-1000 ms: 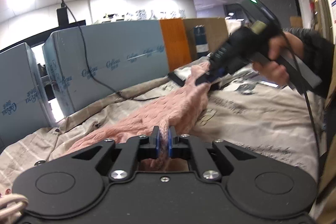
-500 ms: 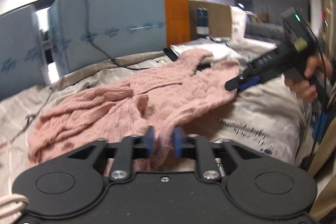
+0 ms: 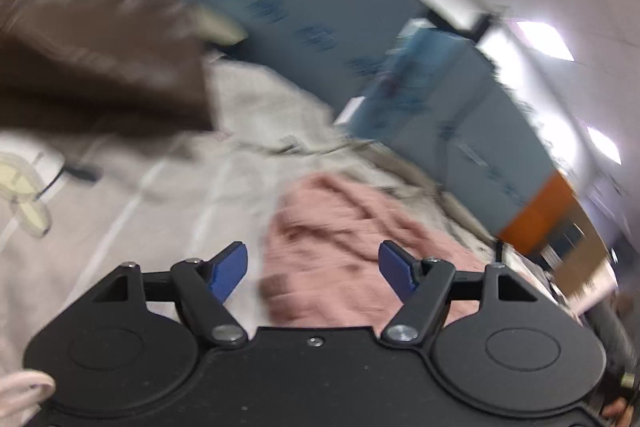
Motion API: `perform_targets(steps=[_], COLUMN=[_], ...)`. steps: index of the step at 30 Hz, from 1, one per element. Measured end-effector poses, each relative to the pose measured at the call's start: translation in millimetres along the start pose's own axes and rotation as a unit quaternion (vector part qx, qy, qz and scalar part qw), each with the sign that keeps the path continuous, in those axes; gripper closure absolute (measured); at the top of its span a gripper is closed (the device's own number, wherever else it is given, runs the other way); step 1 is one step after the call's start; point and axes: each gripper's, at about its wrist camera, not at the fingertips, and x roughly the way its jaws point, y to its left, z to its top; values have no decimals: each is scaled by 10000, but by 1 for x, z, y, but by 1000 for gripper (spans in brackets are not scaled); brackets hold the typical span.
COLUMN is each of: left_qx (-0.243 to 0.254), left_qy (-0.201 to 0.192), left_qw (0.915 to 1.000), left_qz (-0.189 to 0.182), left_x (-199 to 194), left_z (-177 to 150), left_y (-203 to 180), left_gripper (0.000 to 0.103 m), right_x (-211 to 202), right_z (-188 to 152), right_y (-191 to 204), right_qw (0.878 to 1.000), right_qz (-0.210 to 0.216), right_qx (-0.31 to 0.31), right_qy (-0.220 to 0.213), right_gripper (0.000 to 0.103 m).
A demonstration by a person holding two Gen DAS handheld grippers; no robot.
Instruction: Fold clothes
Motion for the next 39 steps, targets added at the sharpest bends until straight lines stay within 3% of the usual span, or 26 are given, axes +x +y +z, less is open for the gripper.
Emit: perform_targets(steps=[5, 10, 12, 13, 14, 20, 25, 28, 31, 33, 35, 38, 39], left_qx=[221, 1558, 1875, 1972, 1964, 2055, 2215, 2367, 2535, 2530, 2519, 2445, 2384], left_qy=[582, 660, 553, 505, 451, 137, -24, 185, 420, 220, -94, -535, -515], left_qw=[9980, 9853, 9801, 9784, 9788, 9771, 9717, 9653, 9590, 9615, 9633, 9663, 9688], left_qz=[-59, 240, 353, 364, 362, 530, 819, 1089, 1198, 1052, 916, 600, 446], left_x=[25, 42, 42, 41, 39, 17, -3, 0, 7, 1, -4, 2, 12], left_z=[-4, -23, -29, -31, -29, -11, -1, -4, -10, -2, 10, 39, 50], left_y=[-10, -50, -58, -60, -60, -52, -44, -33, -23, -25, -29, -36, -36], left_gripper=[35, 84, 90, 91, 92, 92, 92, 91, 85, 76, 55, 52, 52], right_x=[22, 38, 44, 45, 47, 13, -6, 4, 12, 5, -7, -14, -12], right_z=[7, 13, 14, 13, 13, 8, 1, -8, -15, -12, -5, 19, 29], right_y=[-1, 12, 17, 19, 22, 44, 51, 52, 52, 54, 58, 63, 64], right_qw=[9999, 9985, 9968, 9951, 9930, 9863, 9887, 9878, 9833, 9799, 9745, 9678, 9682], right_qz=[-123, -464, -666, -827, -989, -1115, -1062, -1096, -1299, -1410, -1502, -1425, -1267], right_qx=[93, -228, -398, -501, -603, -1010, -978, -1103, -1270, -1402, -1566, -1761, -1799], right_qy=[-9, -151, -189, -204, -220, -679, -411, -52, 109, -145, -576, -1094, -1187], right_gripper=[27, 28, 50, 76, 86, 88, 88, 84, 67, 48, 25, 22, 21])
